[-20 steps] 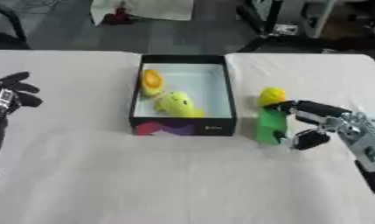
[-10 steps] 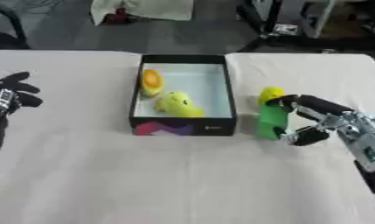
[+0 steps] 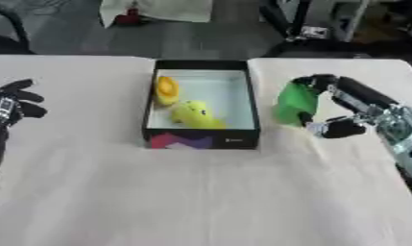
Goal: Pick up objects on the table and place them in the box.
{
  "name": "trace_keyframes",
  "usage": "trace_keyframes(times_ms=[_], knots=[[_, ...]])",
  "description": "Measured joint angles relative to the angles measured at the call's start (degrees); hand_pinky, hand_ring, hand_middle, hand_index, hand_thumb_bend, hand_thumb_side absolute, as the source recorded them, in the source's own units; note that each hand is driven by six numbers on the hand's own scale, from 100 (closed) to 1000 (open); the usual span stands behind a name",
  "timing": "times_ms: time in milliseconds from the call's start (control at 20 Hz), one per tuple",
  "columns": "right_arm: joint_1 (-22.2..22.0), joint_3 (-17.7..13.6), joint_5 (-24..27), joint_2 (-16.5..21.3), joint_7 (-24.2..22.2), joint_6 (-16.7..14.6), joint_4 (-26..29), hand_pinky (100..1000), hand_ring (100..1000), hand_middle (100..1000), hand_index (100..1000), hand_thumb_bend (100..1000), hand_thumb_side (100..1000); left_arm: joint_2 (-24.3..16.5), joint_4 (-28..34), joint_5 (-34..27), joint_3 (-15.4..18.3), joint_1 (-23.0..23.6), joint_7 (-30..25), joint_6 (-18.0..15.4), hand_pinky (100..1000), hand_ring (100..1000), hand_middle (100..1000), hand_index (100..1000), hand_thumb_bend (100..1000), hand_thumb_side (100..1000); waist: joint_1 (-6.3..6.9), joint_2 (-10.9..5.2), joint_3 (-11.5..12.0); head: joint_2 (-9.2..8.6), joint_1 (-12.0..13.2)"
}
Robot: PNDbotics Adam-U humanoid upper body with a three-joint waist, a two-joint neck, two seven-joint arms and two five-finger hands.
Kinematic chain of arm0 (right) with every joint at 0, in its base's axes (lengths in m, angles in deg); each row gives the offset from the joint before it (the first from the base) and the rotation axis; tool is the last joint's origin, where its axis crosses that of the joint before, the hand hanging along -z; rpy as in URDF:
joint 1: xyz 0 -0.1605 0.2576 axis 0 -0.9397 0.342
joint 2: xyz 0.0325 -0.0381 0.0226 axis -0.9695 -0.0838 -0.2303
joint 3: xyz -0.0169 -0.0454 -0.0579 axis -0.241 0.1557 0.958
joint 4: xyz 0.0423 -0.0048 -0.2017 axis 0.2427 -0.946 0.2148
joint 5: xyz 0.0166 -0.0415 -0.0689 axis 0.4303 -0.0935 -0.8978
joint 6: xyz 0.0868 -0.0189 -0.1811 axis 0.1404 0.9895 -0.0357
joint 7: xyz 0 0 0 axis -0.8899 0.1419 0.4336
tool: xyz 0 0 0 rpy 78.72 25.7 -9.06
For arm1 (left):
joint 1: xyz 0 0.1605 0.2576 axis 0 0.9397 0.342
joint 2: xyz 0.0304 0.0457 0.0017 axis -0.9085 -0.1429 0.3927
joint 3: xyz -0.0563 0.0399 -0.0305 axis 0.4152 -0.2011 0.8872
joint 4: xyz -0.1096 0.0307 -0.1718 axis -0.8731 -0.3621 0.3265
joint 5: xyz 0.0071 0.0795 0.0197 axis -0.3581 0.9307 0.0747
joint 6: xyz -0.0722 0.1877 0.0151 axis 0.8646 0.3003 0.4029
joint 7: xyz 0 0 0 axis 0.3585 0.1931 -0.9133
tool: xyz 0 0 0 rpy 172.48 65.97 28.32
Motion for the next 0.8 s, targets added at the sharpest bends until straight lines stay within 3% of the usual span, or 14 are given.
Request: trace_keyframes(times_ms=[300, 550, 800], knots=[[8.83, 0.10, 0.09, -0.64, -3.98, 1.87, -3.20, 787, 548, 527, 916, 100, 198, 0.63, 0.09, -0.08, -0.84, -1.11, -0.68, -0.11, 656, 573, 599, 851, 151, 901, 0.70, 0.90, 2.16, 0.00, -2.90], [13.60, 0.36, -6.94, -5.59, -5.56, 0.96, -12.21, 788, 553, 558, 926, 100, 205, 1.62, 0.32, -0.47, -1.83, -2.16, -1.64, -0.23, 657, 573, 600, 851, 148, 902, 1.39, 1.47, 4.39, 0.00, -5.68], [15.64, 0.35, -15.81, -10.05, -4.24, -1.13, -19.49, 800, 634, 709, 962, 100, 216, 2.26, 0.32, -0.60, -2.43, -2.59, -2.37, -0.31, 657, 574, 600, 851, 142, 904, 1.76, 1.81, 5.23, 0.00, -7.66]])
